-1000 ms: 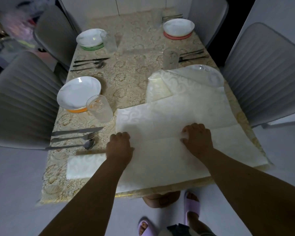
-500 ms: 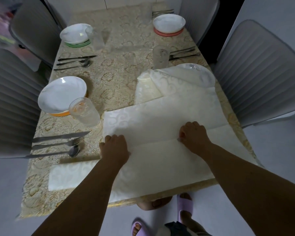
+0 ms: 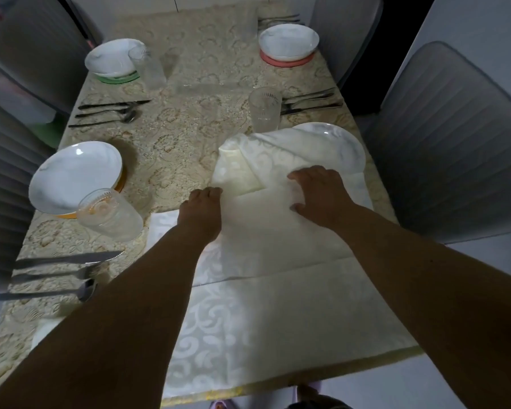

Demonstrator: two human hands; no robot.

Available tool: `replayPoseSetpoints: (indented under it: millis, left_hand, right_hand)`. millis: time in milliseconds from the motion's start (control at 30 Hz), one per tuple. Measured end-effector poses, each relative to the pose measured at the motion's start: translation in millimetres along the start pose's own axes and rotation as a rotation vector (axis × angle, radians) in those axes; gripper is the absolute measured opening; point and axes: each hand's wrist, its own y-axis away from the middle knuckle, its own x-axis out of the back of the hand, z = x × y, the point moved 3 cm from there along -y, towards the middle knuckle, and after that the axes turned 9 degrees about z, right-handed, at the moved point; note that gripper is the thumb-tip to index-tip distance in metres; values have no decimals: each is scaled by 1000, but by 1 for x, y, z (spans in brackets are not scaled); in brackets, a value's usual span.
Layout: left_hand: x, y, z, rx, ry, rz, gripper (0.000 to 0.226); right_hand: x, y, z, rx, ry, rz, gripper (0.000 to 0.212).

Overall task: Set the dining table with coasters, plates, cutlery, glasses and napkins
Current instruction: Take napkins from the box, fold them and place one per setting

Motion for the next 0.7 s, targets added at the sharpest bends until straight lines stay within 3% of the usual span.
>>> replayPoseSetpoints:
  millis: [167,333,533,700]
  left_hand:
    - [10,-7,-4,33,-136,-20,36]
    - [24,11,-14,3,-121,45,29]
    - [35,53,-26,6,-37,63,3]
    - [40,97,-27,-65,-26,167,11]
  right_hand:
    - [3,-19,10,102,34,-65,41]
    - [16,-12,13,164,-96,11,20]
    - [36,20,8,166,-182,185,16]
    - [45,68,4,142,-209,257,16]
